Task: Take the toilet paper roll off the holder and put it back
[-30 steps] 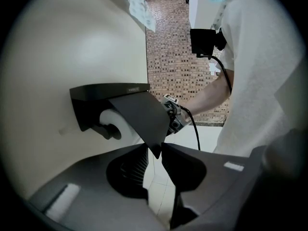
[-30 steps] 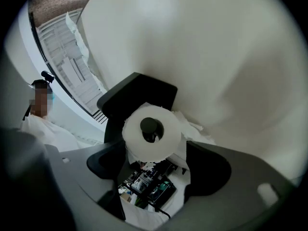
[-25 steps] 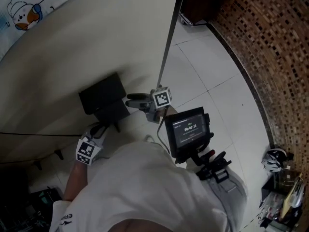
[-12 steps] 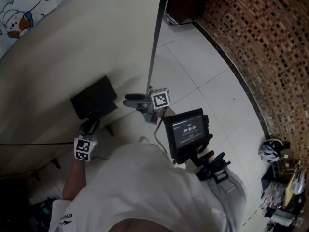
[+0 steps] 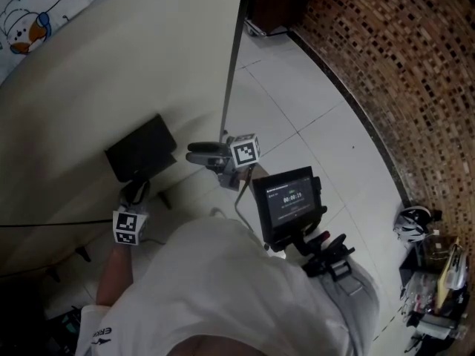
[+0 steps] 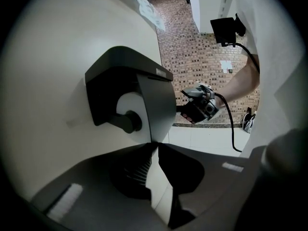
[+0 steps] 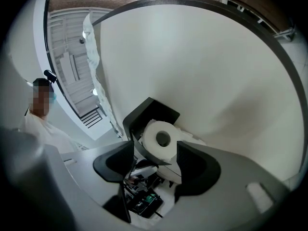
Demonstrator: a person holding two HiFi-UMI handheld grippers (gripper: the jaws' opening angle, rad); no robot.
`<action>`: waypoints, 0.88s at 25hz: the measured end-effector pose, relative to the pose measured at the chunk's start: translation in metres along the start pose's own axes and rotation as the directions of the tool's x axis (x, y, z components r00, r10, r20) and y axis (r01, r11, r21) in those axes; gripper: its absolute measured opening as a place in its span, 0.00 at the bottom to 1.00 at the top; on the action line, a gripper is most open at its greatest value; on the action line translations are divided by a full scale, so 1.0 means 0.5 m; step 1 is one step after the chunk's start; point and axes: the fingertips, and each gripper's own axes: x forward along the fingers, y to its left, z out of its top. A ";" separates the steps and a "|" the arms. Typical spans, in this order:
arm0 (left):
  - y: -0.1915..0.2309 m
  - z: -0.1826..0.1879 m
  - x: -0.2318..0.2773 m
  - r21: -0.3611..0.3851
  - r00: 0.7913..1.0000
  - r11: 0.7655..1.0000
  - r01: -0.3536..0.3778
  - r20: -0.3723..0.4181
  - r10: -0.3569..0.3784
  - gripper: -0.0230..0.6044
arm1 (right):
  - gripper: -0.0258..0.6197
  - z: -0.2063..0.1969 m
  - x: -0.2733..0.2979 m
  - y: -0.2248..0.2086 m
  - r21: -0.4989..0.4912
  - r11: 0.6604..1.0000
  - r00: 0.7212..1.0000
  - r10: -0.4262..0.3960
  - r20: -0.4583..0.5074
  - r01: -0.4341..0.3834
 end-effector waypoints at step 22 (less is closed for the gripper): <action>-0.039 0.052 -0.144 -0.187 0.984 0.982 0.001 0.176 0.033 0.06 | 0.12 -0.043 0.026 0.183 -0.142 0.948 0.956 -0.270 0.113 0.285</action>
